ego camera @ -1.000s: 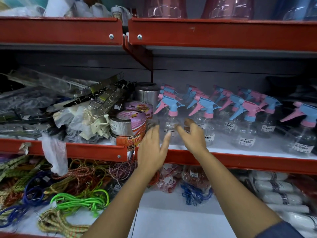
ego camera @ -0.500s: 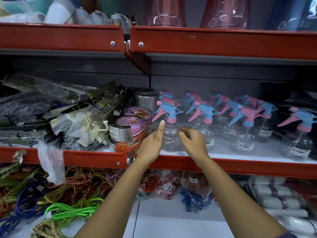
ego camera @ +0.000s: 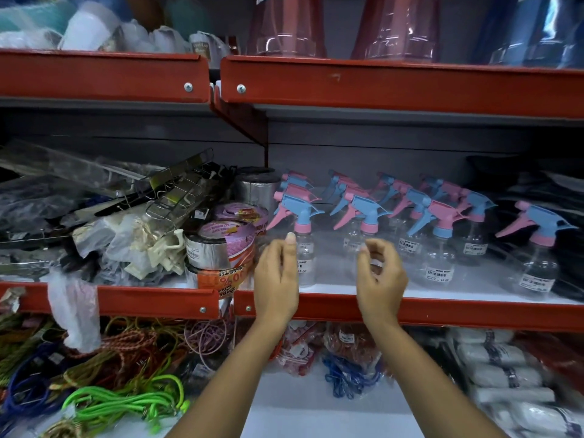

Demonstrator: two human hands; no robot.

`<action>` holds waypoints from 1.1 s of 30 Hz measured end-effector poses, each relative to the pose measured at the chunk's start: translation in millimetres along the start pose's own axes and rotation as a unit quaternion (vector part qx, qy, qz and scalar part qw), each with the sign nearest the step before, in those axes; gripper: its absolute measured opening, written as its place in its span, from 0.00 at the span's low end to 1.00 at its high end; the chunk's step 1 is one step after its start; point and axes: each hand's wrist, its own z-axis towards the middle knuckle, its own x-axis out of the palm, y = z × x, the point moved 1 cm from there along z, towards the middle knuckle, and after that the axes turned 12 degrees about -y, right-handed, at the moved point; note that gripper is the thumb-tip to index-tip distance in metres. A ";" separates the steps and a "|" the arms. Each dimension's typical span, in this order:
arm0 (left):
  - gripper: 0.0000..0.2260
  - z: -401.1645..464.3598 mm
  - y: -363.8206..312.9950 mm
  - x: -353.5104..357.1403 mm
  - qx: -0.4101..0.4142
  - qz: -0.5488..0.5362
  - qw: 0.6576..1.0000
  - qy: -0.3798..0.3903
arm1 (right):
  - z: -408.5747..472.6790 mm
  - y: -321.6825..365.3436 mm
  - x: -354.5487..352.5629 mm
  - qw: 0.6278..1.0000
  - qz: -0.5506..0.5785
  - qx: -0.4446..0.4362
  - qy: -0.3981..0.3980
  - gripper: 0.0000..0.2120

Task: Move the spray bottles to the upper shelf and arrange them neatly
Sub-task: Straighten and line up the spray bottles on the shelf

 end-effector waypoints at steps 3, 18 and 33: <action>0.31 -8.0 -21.7 26.8 -0.053 -0.053 0.992 0.104 | 25.9 -14.7 -14.8 0.997 -0.073 0.029 0.023 0.11; 0.39 -14.4 -44.0 85.3 -0.283 -0.026 0.921 0.265 | 57.1 -23.3 -37.4 0.940 -0.130 0.161 0.272 0.18; 0.48 -25.1 -50.0 91.2 -0.272 0.006 0.935 0.230 | 62.5 -28.4 -52.5 0.939 -0.104 0.156 0.288 0.16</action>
